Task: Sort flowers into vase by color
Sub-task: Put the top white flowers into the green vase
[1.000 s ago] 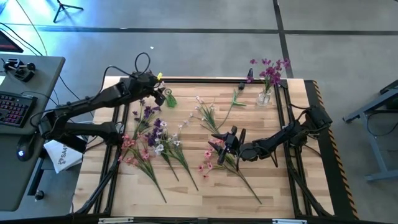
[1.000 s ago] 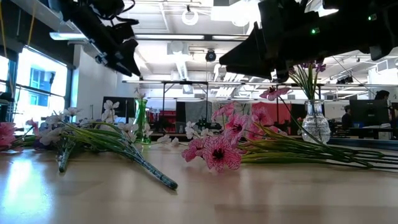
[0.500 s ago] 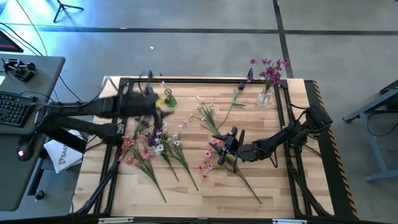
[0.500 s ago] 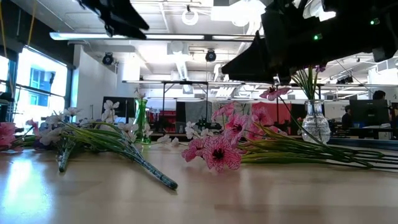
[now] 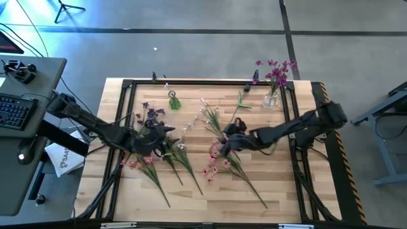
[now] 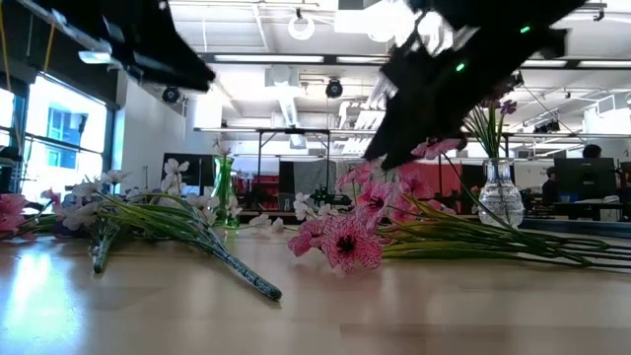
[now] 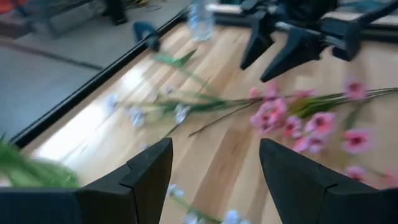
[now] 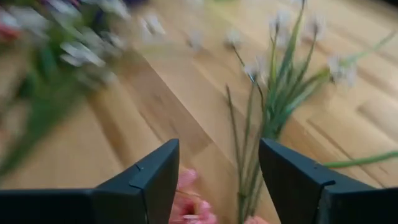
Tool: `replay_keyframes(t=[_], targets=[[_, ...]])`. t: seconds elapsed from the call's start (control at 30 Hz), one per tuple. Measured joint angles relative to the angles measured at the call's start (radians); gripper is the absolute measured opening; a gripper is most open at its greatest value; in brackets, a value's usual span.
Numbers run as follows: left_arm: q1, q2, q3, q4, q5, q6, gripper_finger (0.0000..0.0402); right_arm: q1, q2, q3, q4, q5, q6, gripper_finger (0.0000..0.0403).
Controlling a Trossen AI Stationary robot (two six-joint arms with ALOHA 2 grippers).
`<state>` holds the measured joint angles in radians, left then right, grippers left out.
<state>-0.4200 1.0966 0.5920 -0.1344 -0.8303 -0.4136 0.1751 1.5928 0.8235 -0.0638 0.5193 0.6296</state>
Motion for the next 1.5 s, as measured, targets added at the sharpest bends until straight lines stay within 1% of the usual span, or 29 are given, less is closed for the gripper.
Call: replay_keyframes(t=[0.13,0.2,0.3,0.43,0.53,0.63,0.67,0.77,0.87,1.0,1.07,1.17,1.27,1.3,1.4,1.5], targets=[[0.019,0.042,-0.034,0.018,-0.018,-0.061,0.0229,-0.087,0.121,0.092,-0.083,-0.104,-0.001,0.0217],[0.029,0.053,-0.042,0.014,-0.018,-0.078,0.0229,-0.126,0.179,0.129,-0.108,-0.149,-0.009,0.0210],[0.038,0.070,-0.041,0.025,-0.018,-0.080,0.0229,-0.169,0.239,0.173,-0.145,-0.180,-0.019,0.0190],[0.041,0.080,-0.040,0.036,-0.018,-0.071,0.0229,-0.204,0.278,0.200,-0.176,-0.209,-0.047,0.0140],[0.041,0.085,-0.040,0.046,-0.018,-0.064,0.0229,-0.220,0.281,0.201,-0.172,-0.237,-0.066,0.0083],[0.041,0.086,-0.041,0.043,-0.018,-0.056,0.0229,-0.223,0.281,0.190,-0.169,-0.231,-0.088,0.0021],[0.041,0.087,-0.041,0.044,-0.018,-0.055,0.0229,-0.223,0.279,0.186,-0.165,-0.222,-0.089,0.0012],[0.040,0.090,-0.041,0.042,-0.018,-0.045,0.0229,-0.209,0.254,0.151,-0.107,-0.175,-0.082,0.0012],[0.040,0.090,-0.041,0.043,-0.018,-0.046,0.0229,-0.184,0.199,0.093,0.023,-0.118,-0.086,0.0004],[0.040,0.090,-0.041,0.059,-0.014,-0.026,0.0229,-0.163,0.103,-0.010,0.208,-0.106,-0.097,0.0004],[0.040,0.094,-0.041,0.085,0.003,0.002,0.0229,-0.148,0.050,-0.065,0.328,-0.089,-0.133,0.0003],[0.040,0.117,-0.041,0.171,0.049,0.085,0.0229,-0.117,-0.027,-0.146,0.567,-0.043,-0.229,0.0003],[0.040,0.175,-0.041,0.333,0.113,0.217,0.0229,-0.084,-0.074,-0.214,0.859,-0.044,-0.359,0.0002],[0.040,0.201,-0.041,0.402,0.135,0.264,0.0229,-0.072,-0.078,-0.233,0.960,-0.062,-0.403,0.0002],[0.041,0.297,-0.041,0.646,0.177,0.400,0.0229,-0.036,-0.066,-0.260,1.204,-0.163,-0.515,0.0002],[0.058,0.392,-0.041,0.884,0.247,0.506,0.0229,0.002,-0.026,-0.262,1.370,-0.252,-0.611,0.0002]])
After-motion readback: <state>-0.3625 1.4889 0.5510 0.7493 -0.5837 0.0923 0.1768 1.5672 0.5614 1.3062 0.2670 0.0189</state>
